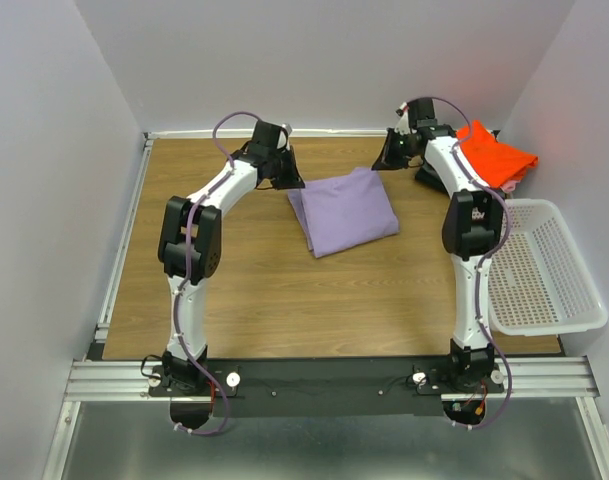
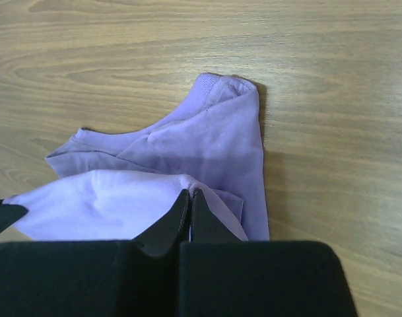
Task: Fold and stack the t-shirts
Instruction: Fold the tshirt
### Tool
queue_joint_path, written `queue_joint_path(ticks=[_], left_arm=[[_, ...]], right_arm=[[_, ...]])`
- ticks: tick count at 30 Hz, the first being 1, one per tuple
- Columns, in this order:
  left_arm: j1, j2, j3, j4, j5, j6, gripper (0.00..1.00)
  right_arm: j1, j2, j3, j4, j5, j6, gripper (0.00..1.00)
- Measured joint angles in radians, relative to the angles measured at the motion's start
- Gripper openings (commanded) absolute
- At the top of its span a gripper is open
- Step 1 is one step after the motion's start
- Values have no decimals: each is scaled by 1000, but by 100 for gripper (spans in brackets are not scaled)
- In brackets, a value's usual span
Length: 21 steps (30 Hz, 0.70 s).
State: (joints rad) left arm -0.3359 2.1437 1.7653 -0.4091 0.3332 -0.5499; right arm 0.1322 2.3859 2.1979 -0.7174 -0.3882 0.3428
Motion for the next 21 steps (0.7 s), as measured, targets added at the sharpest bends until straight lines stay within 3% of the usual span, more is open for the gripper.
queue_joint_path(ticks=[13, 15, 17, 18, 21], left_arm=[[12, -62, -59, 19, -34, -20, 0], [16, -62, -61, 16, -38, -24, 3], [23, -62, -63, 9, -53, -31, 34], [26, -62, -68, 8, -65, -43, 58], [41, -66, -97, 8, -106, -64, 71]], right_arm=[[29, 114, 105, 14, -36, 16, 4], [32, 119, 109, 18, -41, 19, 26], [35, 123, 111, 21, -48, 24, 49], [35, 125, 111, 21, -51, 30, 54], [37, 126, 110, 21, -76, 23, 64]])
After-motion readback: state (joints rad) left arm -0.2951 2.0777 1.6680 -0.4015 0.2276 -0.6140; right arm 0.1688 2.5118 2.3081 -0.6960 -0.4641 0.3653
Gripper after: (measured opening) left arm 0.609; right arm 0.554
